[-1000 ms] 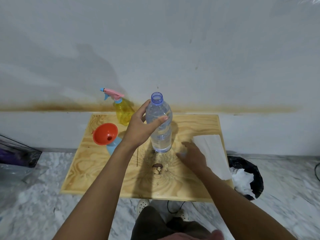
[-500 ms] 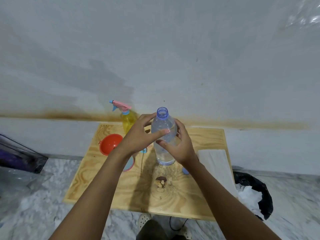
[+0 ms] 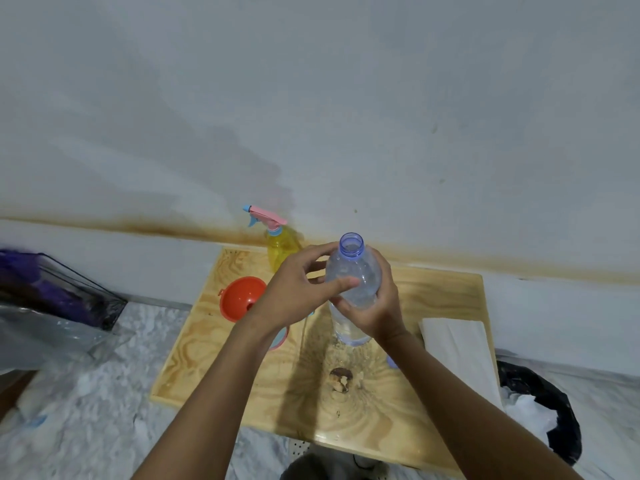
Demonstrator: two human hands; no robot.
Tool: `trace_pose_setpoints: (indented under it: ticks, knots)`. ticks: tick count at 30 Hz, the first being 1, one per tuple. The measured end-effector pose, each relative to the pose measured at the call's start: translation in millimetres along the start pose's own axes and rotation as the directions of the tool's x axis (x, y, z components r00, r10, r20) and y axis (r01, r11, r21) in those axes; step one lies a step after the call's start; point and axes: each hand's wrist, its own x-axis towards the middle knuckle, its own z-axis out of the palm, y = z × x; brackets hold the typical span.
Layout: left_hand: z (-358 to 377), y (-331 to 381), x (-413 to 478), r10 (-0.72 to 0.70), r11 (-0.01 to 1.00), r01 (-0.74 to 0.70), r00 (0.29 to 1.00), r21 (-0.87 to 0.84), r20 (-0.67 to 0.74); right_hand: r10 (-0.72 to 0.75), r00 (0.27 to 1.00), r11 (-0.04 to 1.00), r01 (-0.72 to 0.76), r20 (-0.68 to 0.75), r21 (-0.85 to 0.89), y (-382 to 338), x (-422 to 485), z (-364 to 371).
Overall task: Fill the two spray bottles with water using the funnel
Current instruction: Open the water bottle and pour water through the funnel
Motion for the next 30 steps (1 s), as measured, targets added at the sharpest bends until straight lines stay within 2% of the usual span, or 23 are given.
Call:
trace_pose_setpoints:
  ticks: [8,13,16,18,21,25,30]
  knots:
    - [-11,1,1,0.008,0.998,-0.008,1.000,-0.058,0.004,-0.116,0.992,0.980,0.105,-0.054,-0.169,-9,5,9]
    - [-36,10,-9,0.042,0.989,-0.038,0.999,-0.140,0.028,-0.126,0.989,0.984,0.115,-0.077,-0.137,-36,6,7]
    - [-68,1,-19,0.024,0.990,-0.032,0.998,-0.135,-0.065,-0.135,0.991,0.970,0.129,-0.014,-0.208,-52,7,7]
    - [-91,-14,-23,-0.017,0.999,0.010,0.982,-0.036,-0.188,-0.115,0.992,0.969,0.123,0.051,-0.216,-59,4,7]
    - [-122,-51,-27,-0.110,0.980,0.160,0.933,0.122,-0.343,-0.050,0.992,0.977,0.073,0.117,-0.200,-70,-2,13]
    - [-139,-95,-37,-0.216,0.941,0.290,0.911,0.173,-0.351,0.026,0.986,0.990,-0.002,0.165,-0.144,-75,-11,22]
    - [-141,-119,-41,-0.250,0.936,0.314,0.912,0.160,-0.326,0.092,0.970,0.980,-0.048,0.226,-0.193,-70,-18,32]
